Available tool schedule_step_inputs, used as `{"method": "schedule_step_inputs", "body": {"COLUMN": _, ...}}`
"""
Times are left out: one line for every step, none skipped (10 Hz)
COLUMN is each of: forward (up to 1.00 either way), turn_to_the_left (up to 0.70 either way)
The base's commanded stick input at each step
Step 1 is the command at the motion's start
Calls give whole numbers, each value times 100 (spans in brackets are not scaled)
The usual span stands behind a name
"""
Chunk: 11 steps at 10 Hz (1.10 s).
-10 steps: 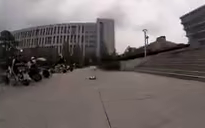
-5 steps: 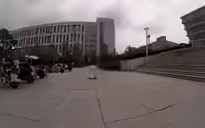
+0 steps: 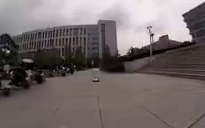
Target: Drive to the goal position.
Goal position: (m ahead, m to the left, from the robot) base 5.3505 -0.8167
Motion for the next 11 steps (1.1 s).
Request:
{"method": "schedule_step_inputs", "body": {"forward": 100, "turn_to_the_left": 0}}
{"method": "schedule_step_inputs", "body": {"forward": 100, "turn_to_the_left": 0}}
{"method": "schedule_step_inputs", "body": {"forward": 100, "turn_to_the_left": 0}}
{"method": "schedule_step_inputs", "body": {"forward": 100, "turn_to_the_left": 0}}
{"method": "schedule_step_inputs", "body": {"forward": 100, "turn_to_the_left": 0}}
{"method": "schedule_step_inputs", "body": {"forward": 100, "turn_to_the_left": 0}}
{"method": "schedule_step_inputs", "body": {"forward": 100, "turn_to_the_left": 0}}
{"method": "schedule_step_inputs", "body": {"forward": 100, "turn_to_the_left": 0}}
{"method": "schedule_step_inputs", "body": {"forward": 100, "turn_to_the_left": 0}}
{"method": "schedule_step_inputs", "body": {"forward": 100, "turn_to_the_left": 0}}
{"method": "schedule_step_inputs", "body": {"forward": 100, "turn_to_the_left": 0}}
